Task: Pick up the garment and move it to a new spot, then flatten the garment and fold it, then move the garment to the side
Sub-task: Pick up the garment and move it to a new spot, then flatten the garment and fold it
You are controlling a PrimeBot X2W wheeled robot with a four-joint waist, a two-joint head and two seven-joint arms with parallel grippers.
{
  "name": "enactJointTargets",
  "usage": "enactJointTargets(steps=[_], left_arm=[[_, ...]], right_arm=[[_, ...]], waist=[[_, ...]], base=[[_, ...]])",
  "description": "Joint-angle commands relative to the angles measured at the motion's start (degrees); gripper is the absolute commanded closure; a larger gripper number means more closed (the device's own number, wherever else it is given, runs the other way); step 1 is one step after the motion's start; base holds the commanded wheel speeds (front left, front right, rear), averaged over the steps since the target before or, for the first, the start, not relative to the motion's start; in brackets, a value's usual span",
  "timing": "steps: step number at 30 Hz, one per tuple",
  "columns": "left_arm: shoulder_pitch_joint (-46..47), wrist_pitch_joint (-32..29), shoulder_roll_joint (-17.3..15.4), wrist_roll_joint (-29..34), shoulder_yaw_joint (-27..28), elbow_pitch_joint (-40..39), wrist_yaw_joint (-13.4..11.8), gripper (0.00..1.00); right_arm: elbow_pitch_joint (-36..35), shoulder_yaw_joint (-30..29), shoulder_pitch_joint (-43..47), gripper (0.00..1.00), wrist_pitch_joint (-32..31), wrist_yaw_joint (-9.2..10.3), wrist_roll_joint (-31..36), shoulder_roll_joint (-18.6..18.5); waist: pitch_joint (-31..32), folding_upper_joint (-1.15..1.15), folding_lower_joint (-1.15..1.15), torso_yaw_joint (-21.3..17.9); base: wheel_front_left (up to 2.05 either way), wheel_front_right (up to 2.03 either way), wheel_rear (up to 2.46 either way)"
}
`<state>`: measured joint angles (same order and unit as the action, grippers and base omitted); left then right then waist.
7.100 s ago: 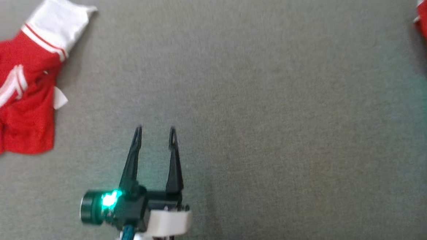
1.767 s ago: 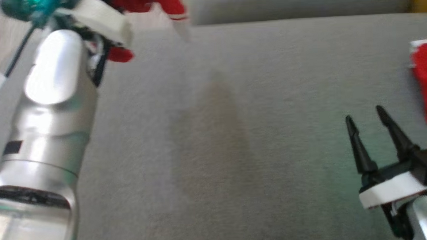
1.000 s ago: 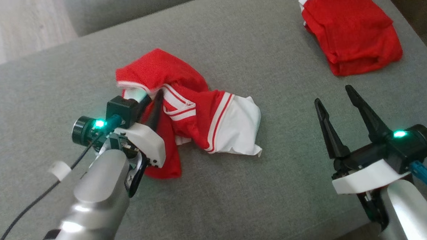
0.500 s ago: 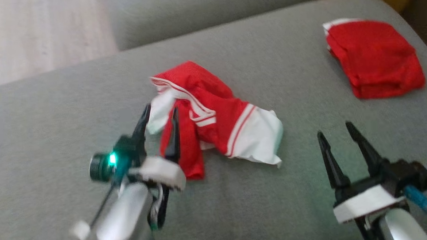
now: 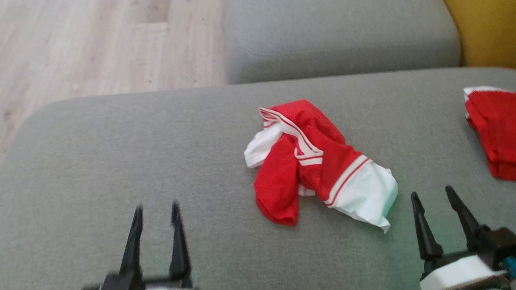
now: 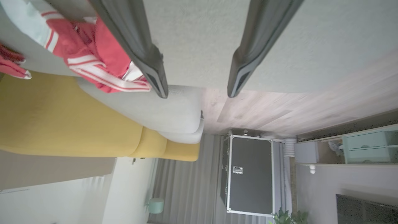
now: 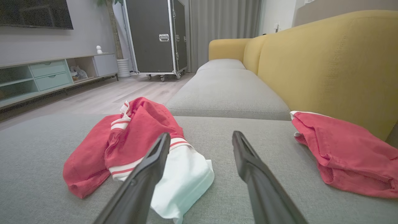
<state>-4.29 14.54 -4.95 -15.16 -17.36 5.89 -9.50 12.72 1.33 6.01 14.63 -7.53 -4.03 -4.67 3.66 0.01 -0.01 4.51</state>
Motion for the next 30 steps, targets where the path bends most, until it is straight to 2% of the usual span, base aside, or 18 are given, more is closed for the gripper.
enactJointTargets(steps=[1,9,30], left_arm=[[0.6,0.5,0.3,0.7,2.6,-2.2,0.0,0.00],[-4.8,0.5,1.3,6.7,3.5,-3.7,-0.7,0.00],[-6.8,0.5,1.9,10.3,4.3,-3.8,-0.1,0.00]], right_arm=[[-1.7,1.0,-1.1,0.00,0.4,0.04,0.6,-0.2],[-1.5,0.7,1.0,0.00,0.4,0.04,1.0,0.9],[-0.4,1.9,1.3,0.00,0.4,0.04,0.9,1.4]], waist=[[1.2,-0.01,0.01,1.3],[2.3,-0.01,0.01,2.2],[3.2,-0.01,0.01,2.6]], base=[[0.00,0.00,0.00],[0.00,0.00,0.00],[0.00,0.00,0.00]])
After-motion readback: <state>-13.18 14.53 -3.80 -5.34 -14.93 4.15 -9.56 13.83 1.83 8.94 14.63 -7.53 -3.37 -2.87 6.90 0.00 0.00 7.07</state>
